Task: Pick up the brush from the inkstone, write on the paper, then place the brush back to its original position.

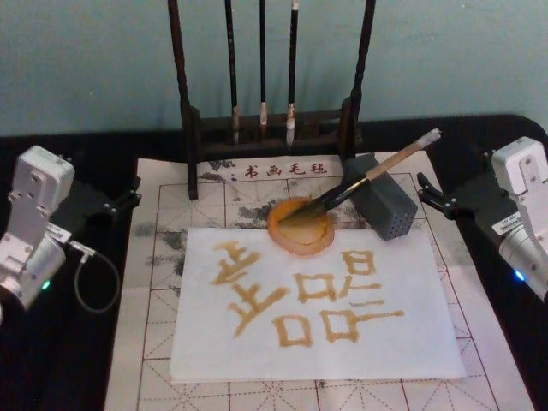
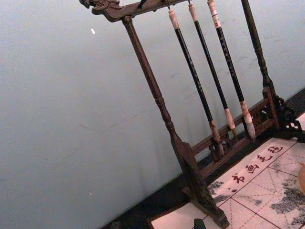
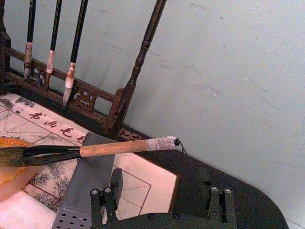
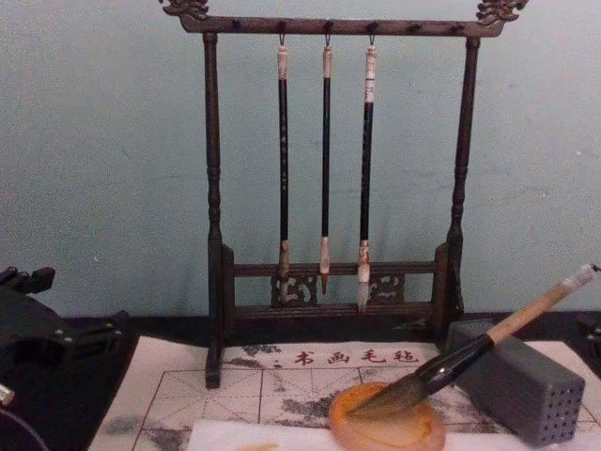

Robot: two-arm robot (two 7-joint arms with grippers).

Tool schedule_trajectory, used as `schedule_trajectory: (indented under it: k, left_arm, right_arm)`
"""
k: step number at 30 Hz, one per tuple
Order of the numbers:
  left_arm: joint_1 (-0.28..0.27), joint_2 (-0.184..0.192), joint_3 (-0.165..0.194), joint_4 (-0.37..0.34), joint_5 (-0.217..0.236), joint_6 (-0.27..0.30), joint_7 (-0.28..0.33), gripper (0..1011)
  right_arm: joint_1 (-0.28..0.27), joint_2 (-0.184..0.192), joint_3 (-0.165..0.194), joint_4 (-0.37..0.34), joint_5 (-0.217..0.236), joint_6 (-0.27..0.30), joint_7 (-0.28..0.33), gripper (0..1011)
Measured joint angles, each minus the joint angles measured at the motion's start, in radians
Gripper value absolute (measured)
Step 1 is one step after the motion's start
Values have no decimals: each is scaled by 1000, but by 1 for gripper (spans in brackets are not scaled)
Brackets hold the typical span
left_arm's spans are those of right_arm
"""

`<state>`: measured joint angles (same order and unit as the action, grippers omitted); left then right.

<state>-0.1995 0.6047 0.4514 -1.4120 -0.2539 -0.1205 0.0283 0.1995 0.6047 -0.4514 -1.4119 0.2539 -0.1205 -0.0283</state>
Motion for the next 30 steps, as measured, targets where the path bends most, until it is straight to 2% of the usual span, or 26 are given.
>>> schedule_trajectory:
  k: [30]
  left_arm:
    - [0,0,0,0,0,0,0,1001]
  right_arm:
    - [0,0,0,0,0,0,0,1002]
